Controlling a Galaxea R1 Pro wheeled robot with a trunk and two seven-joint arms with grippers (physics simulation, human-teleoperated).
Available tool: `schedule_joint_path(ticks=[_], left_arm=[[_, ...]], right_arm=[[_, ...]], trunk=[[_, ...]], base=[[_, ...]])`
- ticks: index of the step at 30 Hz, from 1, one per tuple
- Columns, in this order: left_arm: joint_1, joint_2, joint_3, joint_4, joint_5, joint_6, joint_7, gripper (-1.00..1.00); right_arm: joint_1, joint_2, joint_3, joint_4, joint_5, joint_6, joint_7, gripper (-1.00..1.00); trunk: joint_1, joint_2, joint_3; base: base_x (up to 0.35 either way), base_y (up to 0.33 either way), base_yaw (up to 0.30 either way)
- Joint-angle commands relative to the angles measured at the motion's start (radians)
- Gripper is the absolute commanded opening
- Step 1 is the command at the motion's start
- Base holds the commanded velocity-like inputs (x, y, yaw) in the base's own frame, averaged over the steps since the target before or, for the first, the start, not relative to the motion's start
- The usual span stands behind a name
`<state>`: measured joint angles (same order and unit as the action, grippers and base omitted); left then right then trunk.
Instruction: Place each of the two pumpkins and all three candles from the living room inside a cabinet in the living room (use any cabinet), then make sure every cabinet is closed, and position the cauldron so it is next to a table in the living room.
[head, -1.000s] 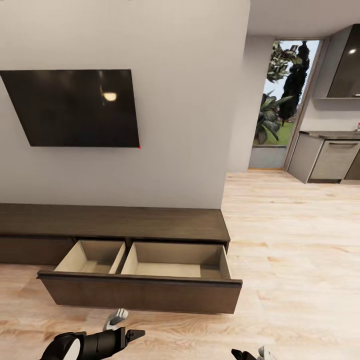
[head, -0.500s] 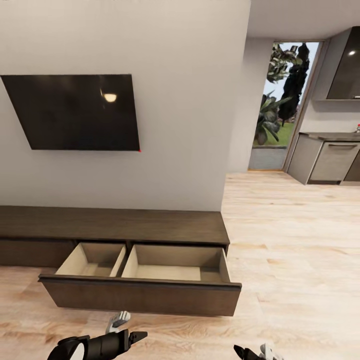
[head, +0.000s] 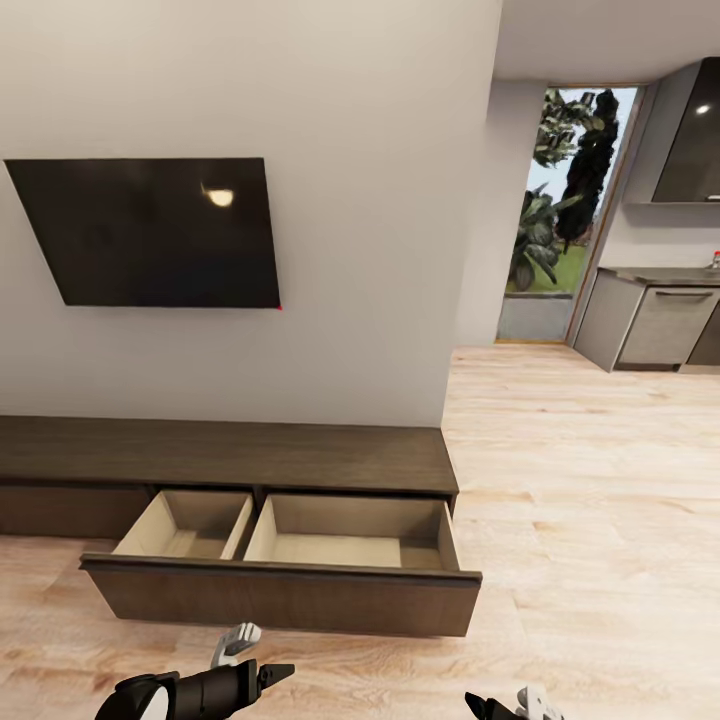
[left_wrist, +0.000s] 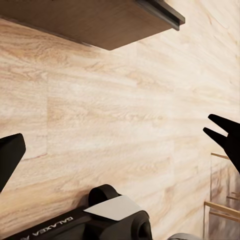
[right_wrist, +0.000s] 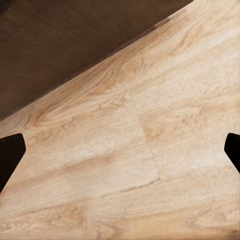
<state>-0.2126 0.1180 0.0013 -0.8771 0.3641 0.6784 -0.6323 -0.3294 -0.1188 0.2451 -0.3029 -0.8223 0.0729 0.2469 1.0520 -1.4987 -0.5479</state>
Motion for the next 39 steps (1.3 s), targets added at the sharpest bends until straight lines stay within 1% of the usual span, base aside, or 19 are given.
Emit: schedule_joint_path(ticks=[1, 4, 6, 8, 10, 11, 12, 13, 15, 19, 22, 25, 31, 39], left_arm=[[0.000, 0.000, 0.000, 0.000, 0.004, 0.006, 0.000, 1.00], [0.000, 0.000, 0.000, 0.000, 0.003, 0.004, 0.002, 1.00], [0.000, 0.000, 0.000, 0.000, 0.003, 0.001, 0.023, 1.00], [0.000, -0.005, 0.000, 0.000, 0.005, -0.003, 0.063, 1.00], [0.000, -0.024, 0.001, 0.000, 0.007, -0.012, 0.138, 1.00], [0.000, -0.029, 0.001, 0.000, 0.008, -0.015, 0.156, 1.00], [0.000, -0.040, 0.001, 0.000, 0.008, -0.023, 0.195, 1.00], [0.000, -0.044, 0.001, 0.000, 0.008, -0.028, 0.214, 1.00], [-0.001, -0.061, 0.002, 0.000, 0.009, -0.049, 0.285, 1.00], [-0.001, -0.075, 0.002, -0.001, 0.011, -0.066, 0.355, 1.00], [0.000, -0.078, 0.002, -0.002, 0.010, -0.070, 0.372, 1.00], [0.000, -0.079, 0.001, -0.001, 0.009, -0.074, 0.375, 1.00], [0.001, -0.080, -0.001, 0.000, 0.008, -0.119, 0.384, 1.00], [0.001, -0.078, 0.000, 0.000, 0.010, -0.128, 0.384, 1.00]], right_arm=[[0.000, -0.001, 0.003, -0.001, -0.008, 0.004, 0.002, 1.00], [0.000, 0.000, 0.003, -0.001, -0.008, 0.004, 0.002, 1.00], [0.000, -0.001, 0.003, -0.001, -0.008, 0.004, 0.002, 1.00], [0.000, -0.001, 0.003, -0.001, -0.008, 0.004, 0.002, 1.00], [0.000, -0.001, 0.003, -0.001, -0.008, 0.004, 0.002, 1.00], [0.000, -0.001, 0.003, -0.001, -0.008, 0.004, 0.002, 1.00], [0.000, -0.001, 0.003, -0.001, -0.008, 0.004, 0.002, 1.00], [0.000, -0.001, 0.003, -0.001, -0.008, 0.004, 0.002, 1.00], [0.000, -0.001, 0.003, -0.001, -0.008, 0.004, 0.002, 1.00], [0.000, 0.000, 0.003, -0.001, -0.008, 0.004, 0.000, 1.00], [0.000, 0.001, 0.003, -0.001, -0.008, 0.004, 0.001, 1.00], [0.000, 0.001, 0.003, -0.001, -0.008, 0.004, 0.000, 1.00], [0.000, 0.001, 0.003, -0.001, -0.008, 0.004, -0.001, 1.00], [0.000, 0.001, 0.004, -0.001, -0.008, 0.004, -0.002, 1.00]], trunk=[[-0.004, 0.007, 0.002], [-0.016, 0.028, 0.012], [-0.023, 0.042, 0.018], [-0.031, 0.056, 0.024], [-0.039, 0.070, 0.030], [-0.042, 0.077, 0.034], [-0.046, 0.084, 0.037], [-0.046, 0.084, 0.037], [-0.046, 0.084, 0.037], [-0.046, 0.084, 0.037], [-0.046, 0.084, 0.037], [-0.046, 0.084, 0.037], [-0.046, 0.084, 0.037], [-0.046, 0.084, 0.037]], base=[[0.000, 0.000, 0.000], [0.000, 0.000, 0.000], [0.000, 0.000, 0.054], [0.000, 0.000, 0.153], [0.000, 0.000, 0.216], [0.000, 0.000, 0.236], [0.000, 0.000, 0.249], [0.000, 0.000, 0.253], [0.000, 0.000, 0.261], [0.000, 0.000, 0.267], [-0.004, 0.000, 0.270], [-0.114, 0.000, 0.270], [-0.279, 0.000, 0.271], [-0.262, 0.000, 0.271]])
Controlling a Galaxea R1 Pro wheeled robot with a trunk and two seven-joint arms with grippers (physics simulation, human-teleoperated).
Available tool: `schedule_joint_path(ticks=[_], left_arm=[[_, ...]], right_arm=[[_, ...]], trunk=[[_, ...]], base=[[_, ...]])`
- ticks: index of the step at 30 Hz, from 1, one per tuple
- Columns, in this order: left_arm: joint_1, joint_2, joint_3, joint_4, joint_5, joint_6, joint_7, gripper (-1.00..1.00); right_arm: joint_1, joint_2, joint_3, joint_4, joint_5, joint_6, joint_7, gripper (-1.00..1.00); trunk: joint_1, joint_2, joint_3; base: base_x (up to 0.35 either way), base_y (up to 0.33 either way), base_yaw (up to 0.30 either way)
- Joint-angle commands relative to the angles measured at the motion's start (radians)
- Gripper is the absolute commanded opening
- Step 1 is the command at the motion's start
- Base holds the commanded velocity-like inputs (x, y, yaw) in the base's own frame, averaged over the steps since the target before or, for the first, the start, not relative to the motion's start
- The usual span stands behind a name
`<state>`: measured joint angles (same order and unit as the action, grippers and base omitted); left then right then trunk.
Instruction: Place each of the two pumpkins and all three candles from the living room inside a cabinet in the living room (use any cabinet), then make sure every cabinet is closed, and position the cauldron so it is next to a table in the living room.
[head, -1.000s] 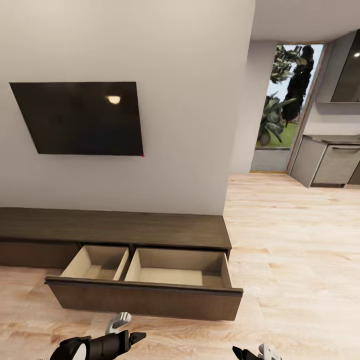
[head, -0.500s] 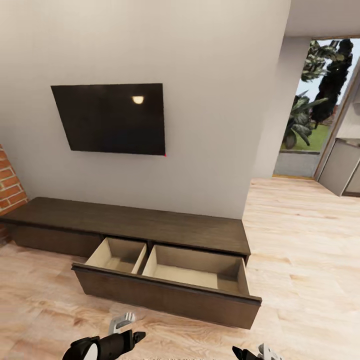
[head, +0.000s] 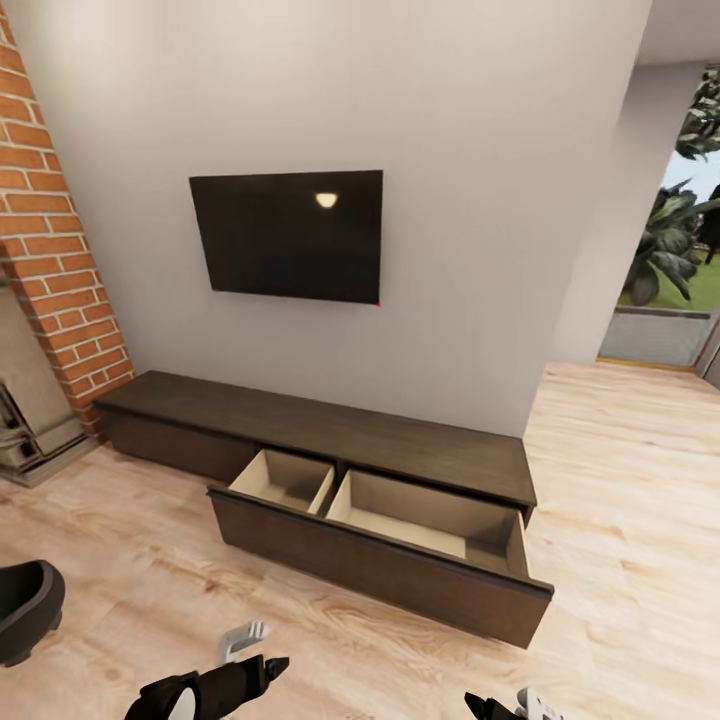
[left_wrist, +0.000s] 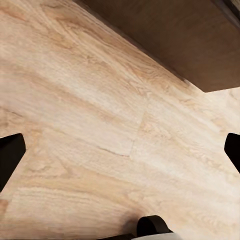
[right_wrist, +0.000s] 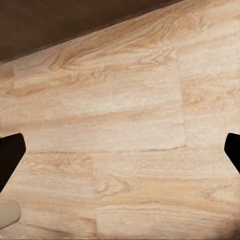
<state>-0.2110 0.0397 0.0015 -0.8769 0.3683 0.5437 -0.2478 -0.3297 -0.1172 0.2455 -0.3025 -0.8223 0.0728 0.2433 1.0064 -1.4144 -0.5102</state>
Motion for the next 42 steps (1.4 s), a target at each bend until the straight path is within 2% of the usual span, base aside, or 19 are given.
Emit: schedule_joint_path(ticks=[1, 12, 18, 22, 31, 42], left_arm=[[-0.001, 0.000, 0.000, 0.000, 0.006, 0.006, 0.000, 1.00], [-0.001, 0.000, -0.004, 0.003, 0.011, 0.002, -0.003, 1.00], [-0.001, 0.000, -0.008, 0.050, 0.005, -0.055, -0.002, 1.00], [-0.001, 0.000, -0.010, 0.057, 0.000, -0.069, -0.002, 1.00], [-0.001, 0.000, -0.011, 0.059, -0.003, -0.073, -0.002, 1.00], [-0.001, -0.001, -0.012, 0.059, -0.003, -0.073, -0.002, 1.00]], right_arm=[[0.000, -0.001, 0.003, -0.001, -0.008, 0.004, 0.001, 1.00], [0.000, -0.001, 0.004, -0.001, -0.008, 0.005, -0.001, 1.00], [0.000, -0.001, 0.004, -0.001, -0.008, 0.005, -0.001, 1.00], [0.000, -0.001, 0.004, -0.001, -0.008, 0.006, -0.001, 1.00], [0.000, -0.001, 0.005, -0.001, -0.008, 0.007, 0.000, 1.00], [0.000, 0.000, 0.005, -0.001, -0.008, 0.007, 0.001, 1.00]], trunk=[[-0.001, -0.001, -0.001], [-0.001, -0.001, -0.001], [-0.001, -0.001, -0.001], [-0.001, -0.001, -0.001], [-0.001, -0.001, -0.001], [-0.001, -0.001, -0.001]], base=[[-0.249, 0.000, 0.271], [-0.176, 0.000, 0.271], [-0.050, 0.012, 0.271], [-0.212, 0.103, 0.271], [-0.279, 0.126, 0.271], [-0.294, 0.015, 0.271]])
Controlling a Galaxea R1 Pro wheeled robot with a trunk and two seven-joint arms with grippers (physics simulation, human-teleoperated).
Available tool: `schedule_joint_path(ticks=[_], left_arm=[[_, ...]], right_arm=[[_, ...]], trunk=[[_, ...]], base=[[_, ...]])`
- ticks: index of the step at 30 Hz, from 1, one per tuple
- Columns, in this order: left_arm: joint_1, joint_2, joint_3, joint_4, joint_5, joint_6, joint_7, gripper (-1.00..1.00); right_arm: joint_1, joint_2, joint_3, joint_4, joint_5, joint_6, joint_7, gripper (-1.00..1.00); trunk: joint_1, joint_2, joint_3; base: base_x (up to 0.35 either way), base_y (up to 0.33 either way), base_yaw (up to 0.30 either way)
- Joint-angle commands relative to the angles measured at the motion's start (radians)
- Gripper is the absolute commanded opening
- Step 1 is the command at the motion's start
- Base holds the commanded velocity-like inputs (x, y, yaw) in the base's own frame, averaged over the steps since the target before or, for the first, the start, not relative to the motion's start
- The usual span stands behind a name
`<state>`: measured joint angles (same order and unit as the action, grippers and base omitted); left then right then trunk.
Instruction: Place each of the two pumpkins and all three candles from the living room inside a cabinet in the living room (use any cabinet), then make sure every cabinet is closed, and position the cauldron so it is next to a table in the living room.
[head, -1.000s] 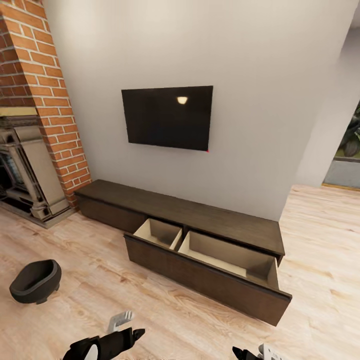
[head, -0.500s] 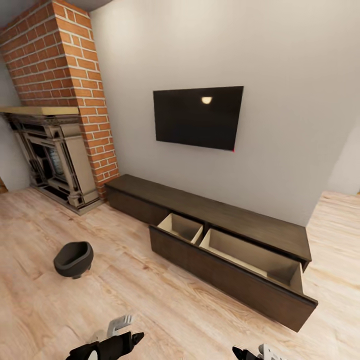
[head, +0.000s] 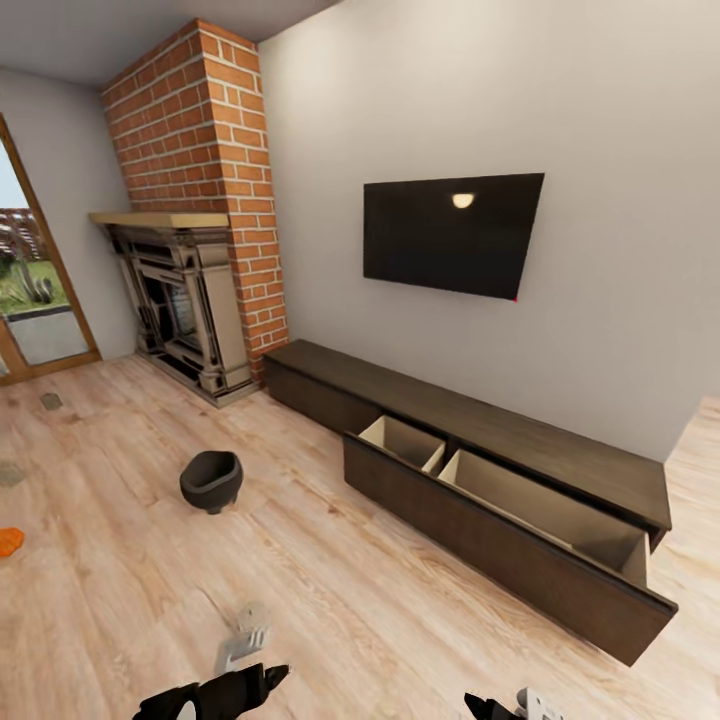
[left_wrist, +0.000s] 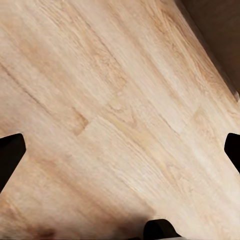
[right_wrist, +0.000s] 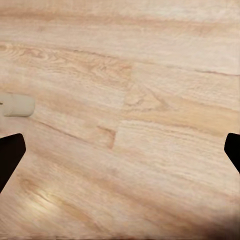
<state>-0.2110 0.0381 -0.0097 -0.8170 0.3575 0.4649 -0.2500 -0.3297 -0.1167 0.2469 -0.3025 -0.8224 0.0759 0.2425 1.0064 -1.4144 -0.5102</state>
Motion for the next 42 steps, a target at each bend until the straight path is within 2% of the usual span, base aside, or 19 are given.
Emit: schedule_joint_path(ticks=[1, 9, 30, 42], left_arm=[[-0.001, 0.000, -0.001, -0.001, 0.008, 0.006, 0.000, 1.00], [-0.001, 0.000, -0.001, -0.001, 0.008, 0.006, 0.000, 1.00], [-0.001, 0.000, -0.001, -0.001, 0.012, 0.005, 0.000, 1.00], [-0.001, 0.000, -0.001, -0.001, 0.014, 0.005, 0.000, 1.00]], right_arm=[[0.000, -0.001, 0.003, -0.001, -0.008, 0.004, 0.001, 1.00], [0.000, 0.000, 0.003, -0.001, -0.008, 0.004, -0.001, 1.00], [0.000, 0.000, 0.003, -0.001, -0.008, 0.004, 0.000, 1.00], [0.000, 0.000, 0.003, -0.001, -0.008, 0.004, 0.001, 1.00]], trunk=[[-0.001, -0.001, -0.001], [-0.001, -0.001, -0.001], [-0.001, -0.001, -0.001], [-0.001, -0.001, -0.001]], base=[[-0.297, 0.001, 0.272], [-0.214, 0.000, 0.272], [-0.016, 0.000, 0.272], [-0.183, 0.056, 0.272]])
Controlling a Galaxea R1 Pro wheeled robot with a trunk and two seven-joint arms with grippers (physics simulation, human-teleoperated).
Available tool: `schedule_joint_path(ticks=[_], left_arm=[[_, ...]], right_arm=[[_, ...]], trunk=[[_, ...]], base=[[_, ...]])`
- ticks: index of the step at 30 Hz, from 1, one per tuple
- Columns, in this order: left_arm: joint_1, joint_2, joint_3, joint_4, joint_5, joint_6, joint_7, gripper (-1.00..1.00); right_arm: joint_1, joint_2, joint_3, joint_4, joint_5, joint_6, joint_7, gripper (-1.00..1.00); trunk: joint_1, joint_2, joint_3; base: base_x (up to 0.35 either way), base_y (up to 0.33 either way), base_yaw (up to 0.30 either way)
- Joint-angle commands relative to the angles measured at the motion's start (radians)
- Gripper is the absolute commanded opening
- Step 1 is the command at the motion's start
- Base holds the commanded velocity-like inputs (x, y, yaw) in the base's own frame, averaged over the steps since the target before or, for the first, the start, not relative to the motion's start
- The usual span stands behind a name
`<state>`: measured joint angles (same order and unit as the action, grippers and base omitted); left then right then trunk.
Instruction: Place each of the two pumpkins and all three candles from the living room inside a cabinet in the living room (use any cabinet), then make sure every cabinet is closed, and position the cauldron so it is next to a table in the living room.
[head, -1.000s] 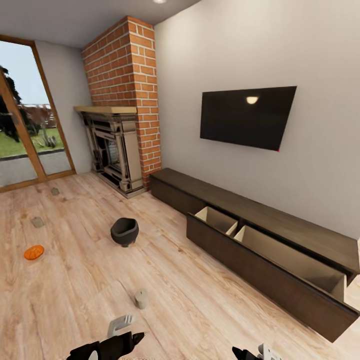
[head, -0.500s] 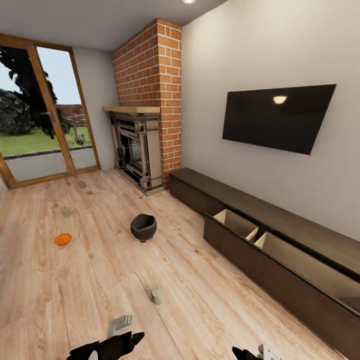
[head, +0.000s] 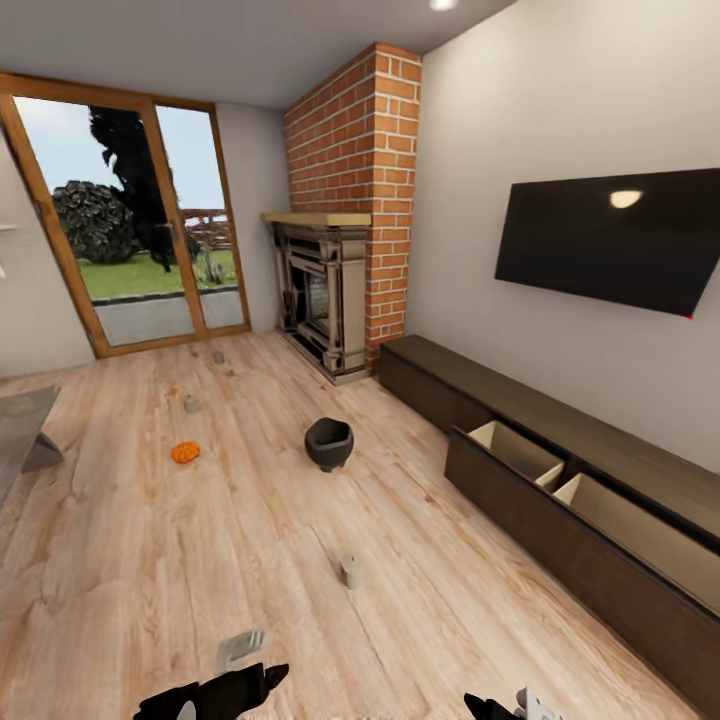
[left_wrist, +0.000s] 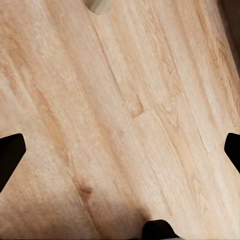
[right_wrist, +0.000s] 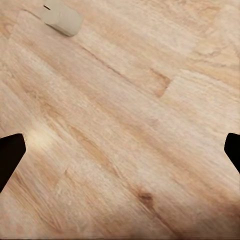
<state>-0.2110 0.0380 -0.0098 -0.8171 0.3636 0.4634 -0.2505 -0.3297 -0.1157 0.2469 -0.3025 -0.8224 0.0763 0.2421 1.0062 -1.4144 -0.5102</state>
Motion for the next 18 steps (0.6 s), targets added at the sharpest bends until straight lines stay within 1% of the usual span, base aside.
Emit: schedule_joint_path(ticks=[1, 7, 18], left_arm=[[-0.001, 0.000, -0.001, 0.000, 0.008, 0.006, 0.000, 1.00], [-0.001, 0.000, -0.001, 0.000, 0.008, 0.006, 0.001, 1.00], [-0.001, 0.000, -0.001, 0.006, 0.008, 0.006, 0.001, 1.00]], right_arm=[[0.000, -0.001, 0.003, -0.001, -0.007, 0.004, 0.001, 1.00], [0.000, -0.001, 0.003, -0.001, -0.007, 0.004, 0.002, 1.00], [0.000, -0.001, 0.003, -0.001, -0.007, 0.003, 0.003, 1.00]], trunk=[[0.000, -0.001, -0.001], [0.000, -0.001, -0.001], [0.000, -0.001, 0.005]], base=[[-0.148, 0.030, 0.272], [-0.076, 0.010, 0.272], [-0.005, 0.001, 0.270]])
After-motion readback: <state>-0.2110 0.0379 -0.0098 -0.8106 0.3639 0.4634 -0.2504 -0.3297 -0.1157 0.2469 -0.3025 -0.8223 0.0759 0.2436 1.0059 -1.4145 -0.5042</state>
